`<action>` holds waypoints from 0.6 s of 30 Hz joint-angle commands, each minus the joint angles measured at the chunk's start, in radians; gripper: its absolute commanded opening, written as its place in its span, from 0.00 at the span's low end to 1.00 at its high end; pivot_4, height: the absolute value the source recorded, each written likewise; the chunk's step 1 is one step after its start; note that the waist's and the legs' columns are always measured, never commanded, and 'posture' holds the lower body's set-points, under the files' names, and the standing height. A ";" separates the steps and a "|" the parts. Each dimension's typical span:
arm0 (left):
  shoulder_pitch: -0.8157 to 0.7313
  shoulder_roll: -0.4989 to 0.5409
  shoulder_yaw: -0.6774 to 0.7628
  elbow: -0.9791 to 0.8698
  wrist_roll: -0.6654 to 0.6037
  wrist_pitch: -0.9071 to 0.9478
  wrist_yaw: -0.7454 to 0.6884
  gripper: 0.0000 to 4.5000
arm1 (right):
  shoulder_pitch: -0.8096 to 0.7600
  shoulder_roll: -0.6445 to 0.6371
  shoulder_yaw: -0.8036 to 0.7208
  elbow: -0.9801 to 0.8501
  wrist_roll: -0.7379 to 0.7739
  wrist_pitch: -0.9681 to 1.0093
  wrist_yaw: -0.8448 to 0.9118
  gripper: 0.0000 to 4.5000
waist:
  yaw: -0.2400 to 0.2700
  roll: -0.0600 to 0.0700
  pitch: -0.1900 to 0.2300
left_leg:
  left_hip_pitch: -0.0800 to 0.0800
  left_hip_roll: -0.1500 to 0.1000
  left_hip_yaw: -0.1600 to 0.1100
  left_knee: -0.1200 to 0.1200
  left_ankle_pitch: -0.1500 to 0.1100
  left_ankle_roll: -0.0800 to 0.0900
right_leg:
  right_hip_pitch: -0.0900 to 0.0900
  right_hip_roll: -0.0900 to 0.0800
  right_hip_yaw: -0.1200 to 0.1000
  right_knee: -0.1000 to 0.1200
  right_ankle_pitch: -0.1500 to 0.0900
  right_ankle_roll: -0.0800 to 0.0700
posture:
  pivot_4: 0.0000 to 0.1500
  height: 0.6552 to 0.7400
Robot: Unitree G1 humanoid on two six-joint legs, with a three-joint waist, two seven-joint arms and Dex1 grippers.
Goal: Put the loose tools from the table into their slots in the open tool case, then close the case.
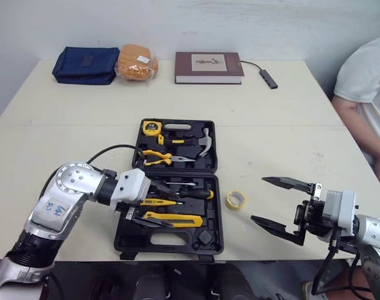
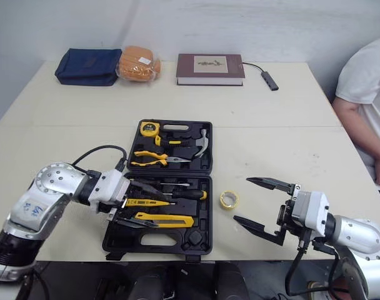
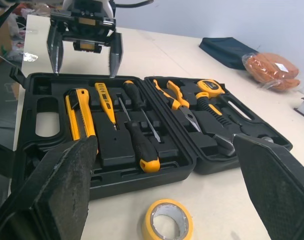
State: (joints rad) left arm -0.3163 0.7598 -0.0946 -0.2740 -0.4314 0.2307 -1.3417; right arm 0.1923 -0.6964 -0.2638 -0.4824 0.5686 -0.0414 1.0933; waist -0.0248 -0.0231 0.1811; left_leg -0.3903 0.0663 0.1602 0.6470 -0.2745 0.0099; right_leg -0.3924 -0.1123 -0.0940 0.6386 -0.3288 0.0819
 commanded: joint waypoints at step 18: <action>0.081 -0.079 -0.055 0.169 0.137 -0.215 0.059 0.01 | 0.011 0.006 -0.002 -0.002 0.009 -0.023 0.011 1.00 | 0.001 0.000 0.000 | 0.000 0.000 0.000 0.000 0.000 0.001 | 0.000 -0.001 -0.001 0.000 0.000 0.000 | 1.00 1.00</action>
State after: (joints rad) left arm -0.2426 0.6806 -0.1406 -0.1026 -0.3102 0.0426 -1.2900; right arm 0.2037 -0.6949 -0.2597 -0.4718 0.5708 -0.0432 1.1001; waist -0.0241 -0.0231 0.1810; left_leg -0.3903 0.0663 0.1597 0.6472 -0.2750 0.0106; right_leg -0.3922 -0.1139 -0.0949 0.6388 -0.3287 0.0821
